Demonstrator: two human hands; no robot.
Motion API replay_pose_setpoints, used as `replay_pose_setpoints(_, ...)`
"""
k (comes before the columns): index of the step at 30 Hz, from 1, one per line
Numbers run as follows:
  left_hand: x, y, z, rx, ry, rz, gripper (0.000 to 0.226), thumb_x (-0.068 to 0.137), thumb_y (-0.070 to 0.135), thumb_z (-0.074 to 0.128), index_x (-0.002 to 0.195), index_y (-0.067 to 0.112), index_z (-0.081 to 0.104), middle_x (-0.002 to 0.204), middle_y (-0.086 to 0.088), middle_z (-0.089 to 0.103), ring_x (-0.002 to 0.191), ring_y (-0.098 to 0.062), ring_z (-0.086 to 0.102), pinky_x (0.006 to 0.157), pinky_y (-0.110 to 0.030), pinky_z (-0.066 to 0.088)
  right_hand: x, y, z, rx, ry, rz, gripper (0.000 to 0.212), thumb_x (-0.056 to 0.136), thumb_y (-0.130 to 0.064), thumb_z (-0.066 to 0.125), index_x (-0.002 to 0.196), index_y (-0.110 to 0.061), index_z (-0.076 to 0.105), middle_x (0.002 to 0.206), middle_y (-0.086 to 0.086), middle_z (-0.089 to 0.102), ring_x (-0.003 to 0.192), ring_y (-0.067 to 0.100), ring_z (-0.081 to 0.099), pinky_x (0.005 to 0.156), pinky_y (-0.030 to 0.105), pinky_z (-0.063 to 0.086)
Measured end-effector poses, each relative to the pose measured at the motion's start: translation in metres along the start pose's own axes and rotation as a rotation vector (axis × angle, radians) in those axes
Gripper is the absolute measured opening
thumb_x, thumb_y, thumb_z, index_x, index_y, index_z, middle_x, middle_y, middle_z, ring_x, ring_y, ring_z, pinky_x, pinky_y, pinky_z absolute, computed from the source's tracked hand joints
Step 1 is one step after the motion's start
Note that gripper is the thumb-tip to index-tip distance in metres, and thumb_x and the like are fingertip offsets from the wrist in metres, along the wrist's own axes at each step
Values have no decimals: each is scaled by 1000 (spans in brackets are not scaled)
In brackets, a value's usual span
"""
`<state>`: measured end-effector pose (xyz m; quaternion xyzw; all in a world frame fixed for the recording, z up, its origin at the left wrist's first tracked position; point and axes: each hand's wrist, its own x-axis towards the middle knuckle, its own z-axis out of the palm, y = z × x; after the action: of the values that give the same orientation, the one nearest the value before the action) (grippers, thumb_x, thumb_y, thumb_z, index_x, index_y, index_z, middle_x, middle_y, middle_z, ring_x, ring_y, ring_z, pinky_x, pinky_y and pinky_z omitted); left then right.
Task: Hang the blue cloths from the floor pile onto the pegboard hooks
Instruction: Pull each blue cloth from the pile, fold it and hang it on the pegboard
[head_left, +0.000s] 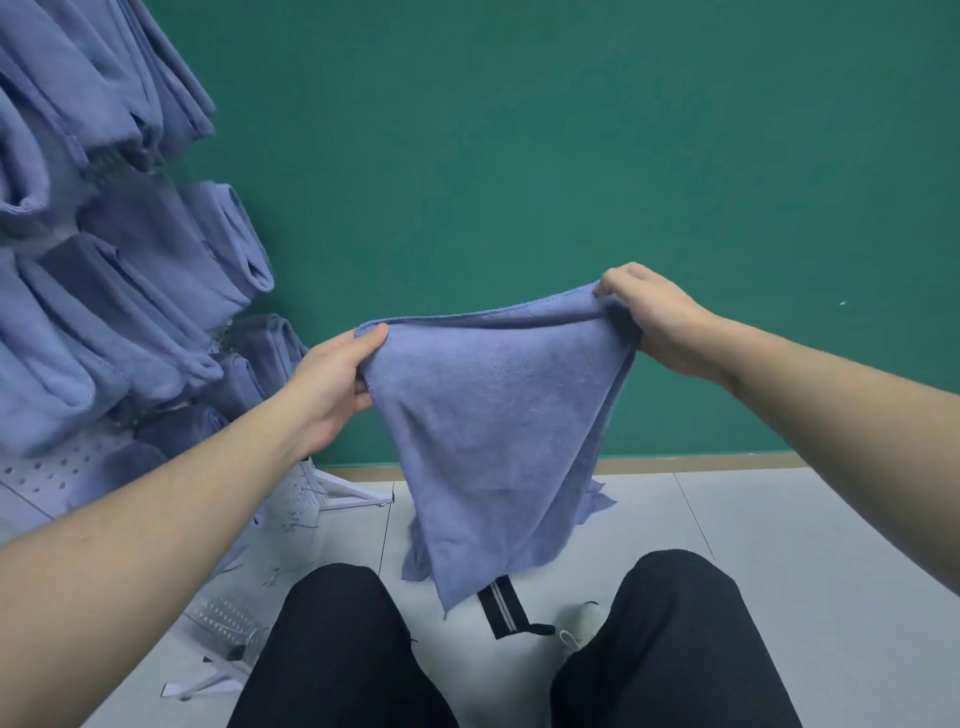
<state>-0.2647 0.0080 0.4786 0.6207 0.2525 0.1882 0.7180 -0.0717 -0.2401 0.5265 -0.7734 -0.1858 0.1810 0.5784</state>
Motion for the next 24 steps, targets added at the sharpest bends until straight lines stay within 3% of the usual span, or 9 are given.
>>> replay_pose_setpoints(4, 0, 0, 0, 28, 50, -7, 14, 98, 28, 59, 99, 21, 72, 88, 8, 74, 79, -9, 65, 70, -27, 52, 2, 7, 4, -127, 8, -39, 29, 82, -25, 68, 71, -26, 42, 67, -8, 43, 64, 13, 39, 56, 29, 28)
replay_pose_setpoints(7, -1, -5, 6, 80, 77, -42, 13, 98, 26, 58, 91, 22, 69, 83, 7, 70, 76, -10, 61, 68, -27, 48, 3, 12, 10, -186, 76, -24, 34, 84, -21, 68, 67, -24, 38, 66, -4, 41, 65, 18, 38, 51, 25, 27)
replay_pose_setpoints(11, -3, -16, 17, 19, 103, -132, 10, 98, 23, 60, 90, 20, 66, 79, 3, 67, 68, -11, 61, 61, -25, 52, 0, 21, 24, -168, 77, 26, 34, 86, -16, 67, 67, -24, 39, 72, 3, 46, 68, 21, 45, 51, 25, 41)
replay_pose_setpoints(14, -6, -24, 31, -17, 66, -163, 10, 97, 22, 62, 99, 16, 69, 88, -1, 73, 69, -14, 69, 60, -28, 57, -5, 25, 40, -152, 19, 43, 32, 87, -19, 68, 68, -23, 43, 76, 7, 53, 64, 20, 51, 46, 23, 49)
replay_pose_setpoints(19, -15, -29, 68, -100, 11, -165, 17, 97, 23, 65, 108, 11, 70, 102, -2, 75, 77, -18, 76, 65, -31, 60, -12, 25, 68, -121, -56, 35, 39, 90, -29, 72, 64, -23, 43, 66, 1, 53, 55, 14, 52, 42, 19, 45)
replay_pose_setpoints(24, -24, -30, 92, -149, -25, -170, 19, 102, 21, 57, 114, 10, 68, 101, -4, 77, 87, -19, 76, 78, -31, 61, -16, 25, 77, -116, -79, 13, 35, 89, -34, 73, 69, -19, 49, 63, -1, 59, 52, 10, 57, 49, 22, 52)
